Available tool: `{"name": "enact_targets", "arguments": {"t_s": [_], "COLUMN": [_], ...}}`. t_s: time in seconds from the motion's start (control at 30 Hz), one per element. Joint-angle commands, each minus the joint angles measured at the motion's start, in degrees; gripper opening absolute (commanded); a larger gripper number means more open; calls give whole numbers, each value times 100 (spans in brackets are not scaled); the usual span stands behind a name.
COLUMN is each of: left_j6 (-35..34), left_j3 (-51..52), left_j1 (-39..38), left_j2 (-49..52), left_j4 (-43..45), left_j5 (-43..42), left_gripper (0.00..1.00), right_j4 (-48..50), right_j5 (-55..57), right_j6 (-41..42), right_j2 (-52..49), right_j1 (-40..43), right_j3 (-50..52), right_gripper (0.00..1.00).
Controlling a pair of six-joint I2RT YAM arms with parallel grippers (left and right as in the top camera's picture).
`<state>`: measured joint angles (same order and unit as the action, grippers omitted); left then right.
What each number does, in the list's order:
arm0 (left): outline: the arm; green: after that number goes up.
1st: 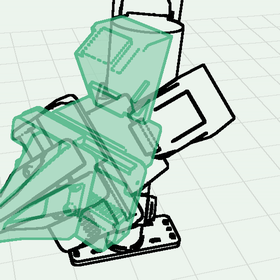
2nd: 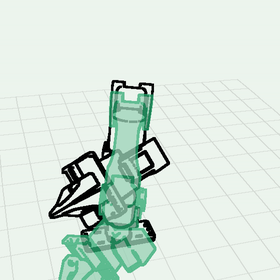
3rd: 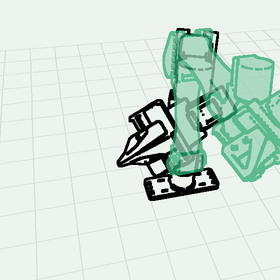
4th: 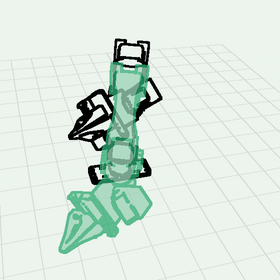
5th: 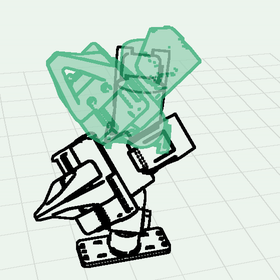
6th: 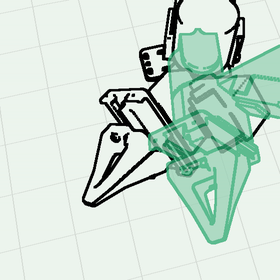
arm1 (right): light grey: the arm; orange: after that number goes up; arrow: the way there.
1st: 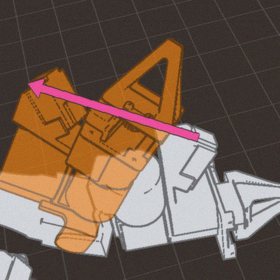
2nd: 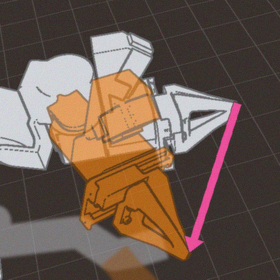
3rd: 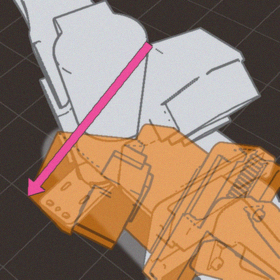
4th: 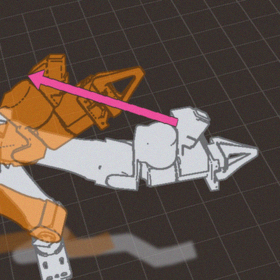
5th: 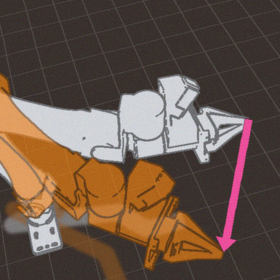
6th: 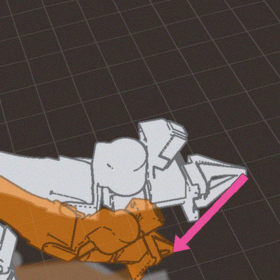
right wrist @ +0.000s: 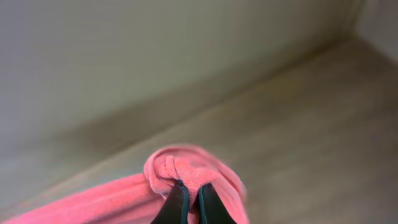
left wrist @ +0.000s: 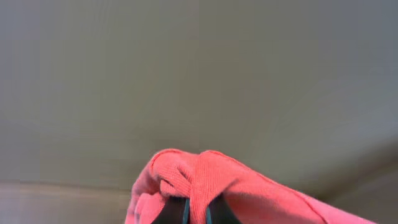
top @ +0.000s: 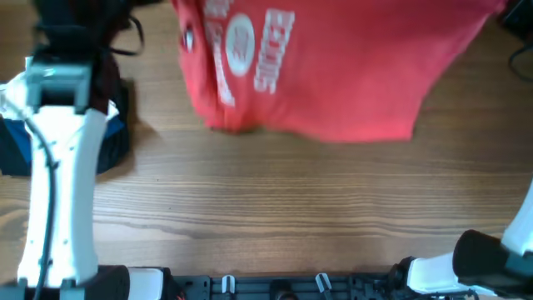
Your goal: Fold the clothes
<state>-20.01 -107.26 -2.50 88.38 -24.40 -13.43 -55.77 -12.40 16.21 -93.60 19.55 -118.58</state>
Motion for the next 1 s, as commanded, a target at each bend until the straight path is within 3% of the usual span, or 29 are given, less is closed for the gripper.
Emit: {"name": "enact_targets", "arguments": {"t_s": [0.0, 0.23, 0.43, 0.63, 0.97], "left_j6": [13, 153, 417, 459, 107], "left_j3": [-553, -470, -17, 1255, 3687], "left_j1": [223, -35, -374, -804, -2017], "left_j2": [-229, 129, 938, 1526, 1626], "left_j4": [-748, -4159, -6033, -6196, -4789], "left_j5": [-155, -498, -474, -487, -1104], "left_gripper": [4, 4, 4, 4, 4], "right_j4": [-354, -1799, -2579, -2588, -2380], "right_j5": [612, 769, 1263, 2022, 2721], "right_j6": [35, -455, -468, -278, 48], "right_j2": [28, -389, -756, -831, -831], "right_j1": [109, 87, 87, 90, 90], "right_j3": [-181, -140, 426, 1475, 2299], "right_gripper": [4, 4, 4, 4, 4]}}
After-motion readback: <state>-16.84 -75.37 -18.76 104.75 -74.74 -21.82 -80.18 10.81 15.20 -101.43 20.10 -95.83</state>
